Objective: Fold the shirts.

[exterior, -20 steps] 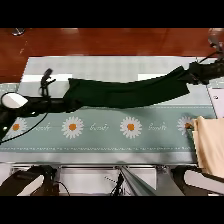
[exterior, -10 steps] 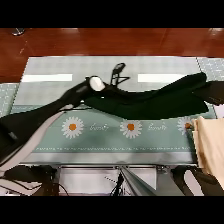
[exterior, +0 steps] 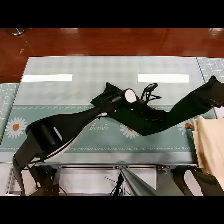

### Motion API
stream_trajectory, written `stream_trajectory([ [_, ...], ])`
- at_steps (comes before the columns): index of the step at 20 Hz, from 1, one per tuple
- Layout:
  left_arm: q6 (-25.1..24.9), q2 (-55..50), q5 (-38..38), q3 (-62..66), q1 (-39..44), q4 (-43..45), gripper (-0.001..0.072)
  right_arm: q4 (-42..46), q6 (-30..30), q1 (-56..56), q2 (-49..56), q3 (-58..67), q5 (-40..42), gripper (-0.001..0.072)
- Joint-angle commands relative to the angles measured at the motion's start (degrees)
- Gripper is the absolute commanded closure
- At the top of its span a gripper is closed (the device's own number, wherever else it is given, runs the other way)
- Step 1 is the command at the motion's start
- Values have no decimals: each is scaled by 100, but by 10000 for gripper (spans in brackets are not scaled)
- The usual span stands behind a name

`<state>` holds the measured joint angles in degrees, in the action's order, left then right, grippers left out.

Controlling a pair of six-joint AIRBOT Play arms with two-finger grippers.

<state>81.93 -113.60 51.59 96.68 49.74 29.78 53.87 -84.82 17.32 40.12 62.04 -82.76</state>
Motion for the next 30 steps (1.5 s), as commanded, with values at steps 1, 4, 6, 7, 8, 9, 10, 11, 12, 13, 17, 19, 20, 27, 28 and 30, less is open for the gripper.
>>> stream_trajectory([
  [1, 17, 42, 870, 201, -866, -85, 679, -22, -7, -221, 129, -2, 24, 687],
  [4, 260, 527, 1707, 151, -2240, 686, 679, -37, -136, -1023, 413, -2, 385, 687],
  [6, 575, 1196, 1961, -125, -3126, 1504, 679, -68, -236, -1648, 743, 13, 894, 687],
  [7, 579, 1659, 1956, -369, -3543, 1784, 679, -127, -273, -1930, 955, 17, 1158, 687],
  [8, 511, 2140, 1915, -643, -3901, 1943, 679, -199, -271, -2203, 1198, 17, 1423, 687],
  [9, 308, 2704, 1829, -979, -4251, 2031, 679, -299, -271, -2476, 1495, 22, 1711, 687],
  [10, 162, 3257, 1687, -1342, -4544, 2044, 678, -369, -267, -2719, 1840, 83, 1950, 687],
  [11, 48, 3880, 1532, -1759, -4817, 2041, 679, -439, -262, -2938, 2201, 201, 2114, 687],
  [12, -70, 4446, 1390, -2138, -5023, 2041, 679, -444, -256, -3147, 2623, 407, 2247, 686],
  [13, -205, 5042, 1263, -2529, -5198, 2041, 679, -448, -223, -3316, 3038, 647, 2321, 686],
  [17, -282, 6944, 1082, -3853, -5322, 2015, 678, -468, -205, -3742, 4721, 1912, 2308, 686],
  [19, -280, 7624, 1078, -4448, -5206, 2017, 678, -584, -229, -3862, 5316, 2433, 2264, 686],
  [20, -260, 7875, 1071, -4697, -5182, 2015, 678, -673, -249, -3897, 5582, 2664, 2262, 686],
  [27, -129, 8214, 793, -5801, -5174, 1904, 679, -1478, -81, -3891, 6295, 3051, 1705, 82],
  [28, -129, 8214, 669, -5897, -5174, 1906, 678, -1471, -22, -3845, 6225, 3051, 1333, 82],
  [30, -125, 8214, 433, -6072, -5174, 1906, 678, -1143, 105, -3689, 5947, 3051, 595, 82],
])
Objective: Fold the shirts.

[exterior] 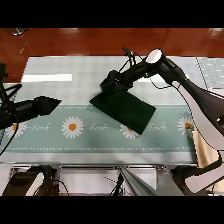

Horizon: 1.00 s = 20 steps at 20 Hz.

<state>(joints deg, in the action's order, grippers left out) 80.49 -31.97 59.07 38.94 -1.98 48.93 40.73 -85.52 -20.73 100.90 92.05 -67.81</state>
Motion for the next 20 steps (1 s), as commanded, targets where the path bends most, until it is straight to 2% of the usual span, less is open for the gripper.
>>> stream_trajectory([
  [1, 33, 48, -341, -332, -2, -9, 678, 605, 155, 219, -393, 50, -1196, 82],
  [4, 33, 52, -334, -334, -2, -66, 678, 2490, -129, 544, -1504, 9, -1777, 82],
  [6, 33, 52, -323, -334, -2, -101, 678, 3224, -321, 914, -2509, -487, -1558, 82],
  [9, 31, 52, -310, -334, -2, -98, 678, 3591, -1150, 1600, -4356, -2594, -42, 82],
  [11, 31, 50, -308, -334, -2, -98, 677, 4087, -2286, 1746, -5490, -4389, 962, 83],
  [13, 31, 50, -308, -334, 0, -101, 678, 3928, -3252, 1674, -6290, -5908, 1945, 83],
  [14, 31, 50, -315, -334, -2, -101, 678, 3665, -3366, 1576, -6509, -6454, 2428, 82],
  [15, 31, 50, -315, -334, -2, -109, 678, 3303, -3370, 1467, -6588, -6883, 2844, 82],
  [17, 31, 48, -315, -334, -2, -111, 678, 2662, -3215, 1419, -6286, -7184, 2970, 83],
  [20, 33, 0, -315, -334, -2, -114, 677, 1792, -1775, 1425, -5147, -6902, 2750, 81],
])
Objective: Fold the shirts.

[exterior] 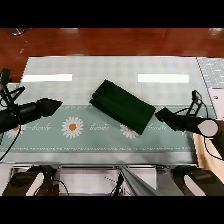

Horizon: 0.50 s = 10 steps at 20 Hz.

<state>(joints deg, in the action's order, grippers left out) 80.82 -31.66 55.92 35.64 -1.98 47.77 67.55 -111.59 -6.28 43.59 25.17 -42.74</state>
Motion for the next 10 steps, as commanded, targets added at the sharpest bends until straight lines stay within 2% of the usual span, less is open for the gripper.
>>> stream_trajectory([
  [1, 0, -52, 2, -4, -2, -17, 678, -1207, 1215, -20, 999, -42, 68, 81],
  [5, 0, -94, 2, -4, -2, -48, 678, -2516, 2610, -20, 2461, 623, -627, 81],
  [10, 0, -114, 0, -4, -2, -48, 678, -3150, 3185, -35, 3311, 1150, -756, 83],
])
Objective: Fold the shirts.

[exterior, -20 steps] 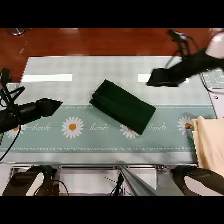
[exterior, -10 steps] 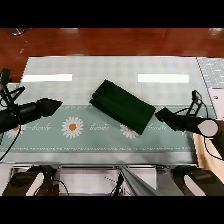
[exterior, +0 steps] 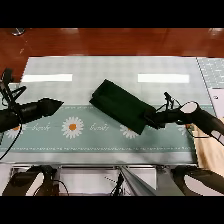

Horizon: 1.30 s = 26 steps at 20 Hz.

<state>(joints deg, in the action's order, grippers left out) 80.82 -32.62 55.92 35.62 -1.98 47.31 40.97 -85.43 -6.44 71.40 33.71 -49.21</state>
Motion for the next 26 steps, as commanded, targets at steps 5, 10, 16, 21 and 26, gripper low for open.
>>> stream_trajectory([
  [5, -2, -122, -2, -2, -2, -83, 678, -1047, 1270, -22, 772, 1209, -286, 687],
  [10, -7, -273, -2, -2, -2, -81, 677, -76, 822, -17, 772, 3252, -1530, 688],
  [16, -7, -337, 22, -2, 11, -81, 677, 1869, -330, 184, 758, 6017, -3491, 687],
  [21, -20, -337, 13, -2, 289, -81, 677, 1875, -748, 1532, 240, 6782, -4568, 687],
  [26, -22, -339, -2, -2, 680, -81, 678, 2358, -883, 3285, -413, 6782, -5661, 687],
])
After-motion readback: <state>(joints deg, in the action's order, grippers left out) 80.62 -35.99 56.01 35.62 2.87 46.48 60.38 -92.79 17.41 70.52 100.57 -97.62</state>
